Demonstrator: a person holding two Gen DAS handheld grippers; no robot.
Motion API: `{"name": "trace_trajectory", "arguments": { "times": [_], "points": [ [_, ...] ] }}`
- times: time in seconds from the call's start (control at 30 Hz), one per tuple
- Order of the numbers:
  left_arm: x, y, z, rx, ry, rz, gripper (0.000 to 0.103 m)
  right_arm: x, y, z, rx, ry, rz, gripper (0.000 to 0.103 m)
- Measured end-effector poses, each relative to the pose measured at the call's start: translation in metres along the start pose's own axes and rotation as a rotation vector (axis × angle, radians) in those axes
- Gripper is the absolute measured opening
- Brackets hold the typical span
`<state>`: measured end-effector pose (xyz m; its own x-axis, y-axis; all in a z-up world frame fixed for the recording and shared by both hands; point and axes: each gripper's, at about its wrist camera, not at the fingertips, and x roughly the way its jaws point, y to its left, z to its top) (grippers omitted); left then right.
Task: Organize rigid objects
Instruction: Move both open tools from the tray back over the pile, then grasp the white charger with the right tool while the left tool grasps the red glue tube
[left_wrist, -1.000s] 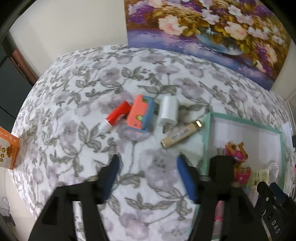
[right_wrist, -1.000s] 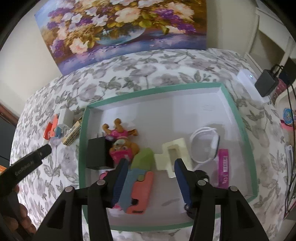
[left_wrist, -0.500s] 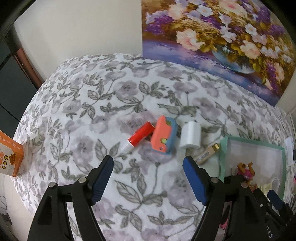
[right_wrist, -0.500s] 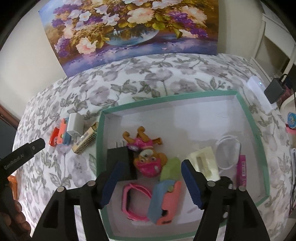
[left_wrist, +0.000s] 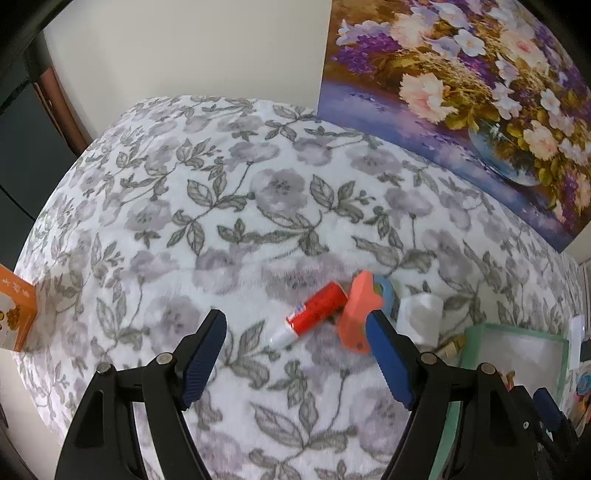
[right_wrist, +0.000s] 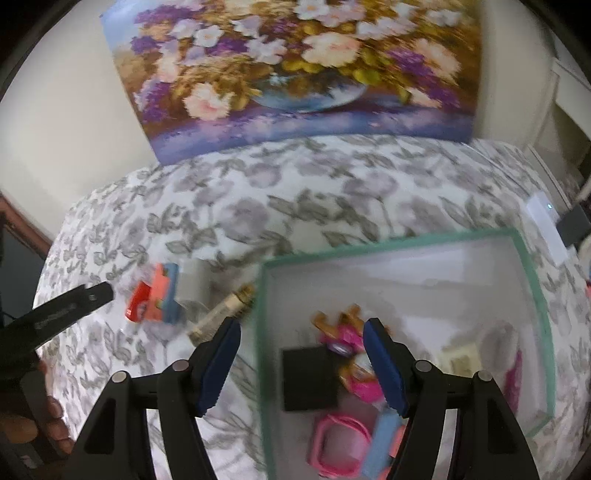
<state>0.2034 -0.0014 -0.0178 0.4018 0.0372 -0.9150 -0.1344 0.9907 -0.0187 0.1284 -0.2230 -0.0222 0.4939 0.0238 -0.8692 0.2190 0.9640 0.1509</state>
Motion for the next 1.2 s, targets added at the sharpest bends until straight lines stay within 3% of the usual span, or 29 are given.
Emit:
{"name": "trace_trajectory", "arguments": {
  "times": [0.47, 1.03, 1.2],
  "points": [
    [0.043, 0.02, 0.025, -0.003, 0.028, -0.037, 0.079, 0.051, 0.063, 0.021, -0.057, 0.001, 0.089, 0.072],
    [0.065, 0.017, 0.012, 0.053, 0.121, -0.117, 0.071, 0.092, 0.085, 0.011, -0.065, 0.061, 0.143, 0.035],
    [0.069, 0.015, 0.008, 0.046, 0.155, -0.172, 0.06, 0.095, 0.088, 0.009, -0.07, 0.069, 0.152, 0.03]
  ]
}}
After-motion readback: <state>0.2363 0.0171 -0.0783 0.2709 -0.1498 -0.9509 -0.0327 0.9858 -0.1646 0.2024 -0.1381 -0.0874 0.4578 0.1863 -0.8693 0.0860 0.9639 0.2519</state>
